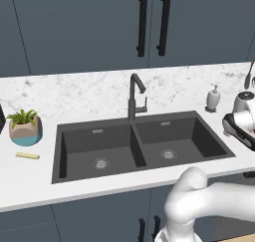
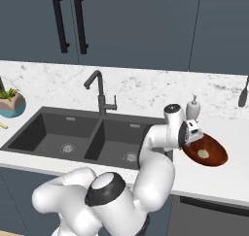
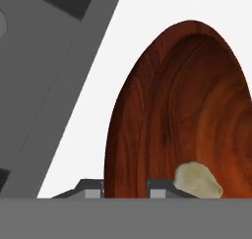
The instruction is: Pick the garlic from the sink and place it in the bowl. Then pick the bowl and place it in the microwave. Then close the microwave door and press the start button.
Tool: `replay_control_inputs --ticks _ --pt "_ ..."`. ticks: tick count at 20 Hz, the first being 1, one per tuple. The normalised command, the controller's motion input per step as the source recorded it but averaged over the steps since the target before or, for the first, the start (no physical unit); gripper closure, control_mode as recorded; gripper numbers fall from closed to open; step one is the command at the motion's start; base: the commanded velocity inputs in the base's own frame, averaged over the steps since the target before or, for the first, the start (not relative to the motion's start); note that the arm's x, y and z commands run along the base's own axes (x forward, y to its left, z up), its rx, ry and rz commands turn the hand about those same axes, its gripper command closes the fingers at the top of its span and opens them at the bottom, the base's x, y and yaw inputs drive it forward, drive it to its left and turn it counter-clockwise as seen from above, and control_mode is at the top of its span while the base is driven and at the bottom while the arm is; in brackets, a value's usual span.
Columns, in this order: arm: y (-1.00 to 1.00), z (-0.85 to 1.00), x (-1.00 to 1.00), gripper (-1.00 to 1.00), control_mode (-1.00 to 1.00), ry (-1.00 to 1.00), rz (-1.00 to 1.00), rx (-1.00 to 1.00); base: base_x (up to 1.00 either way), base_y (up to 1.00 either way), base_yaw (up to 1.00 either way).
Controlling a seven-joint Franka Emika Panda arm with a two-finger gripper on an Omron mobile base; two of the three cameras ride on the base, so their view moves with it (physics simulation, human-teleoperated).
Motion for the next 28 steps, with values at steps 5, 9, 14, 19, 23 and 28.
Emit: replay_control_inputs --ticks 5,9,14,19,23,28 --pt "0.2 0.42 -0.75 1.0 -1.0 -0.06 0.31 -0.09 0.0 0.0 0.0" --pt "0.17 0.27 -0.7 1.0 -1.0 -0.32 0.31 -0.12 0.0 0.0 0.0" --pt "0.27 0.66 -0.68 1.0 -1.0 -0.02 0.41 -0.02 0.0 0.0 0.0" --pt "0.42 0.85 -0.67 1.0 -1.0 0.08 0.43 -0.06 0.0 0.0 0.0" --pt "0.65 0.76 -0.63 1.0 -1.0 0.09 0.41 -0.09 0.0 0.0 0.0" --pt "0.75 0.76 -0.54 1.0 -1.0 0.0 0.3 -0.14 0.0 0.0 0.0"
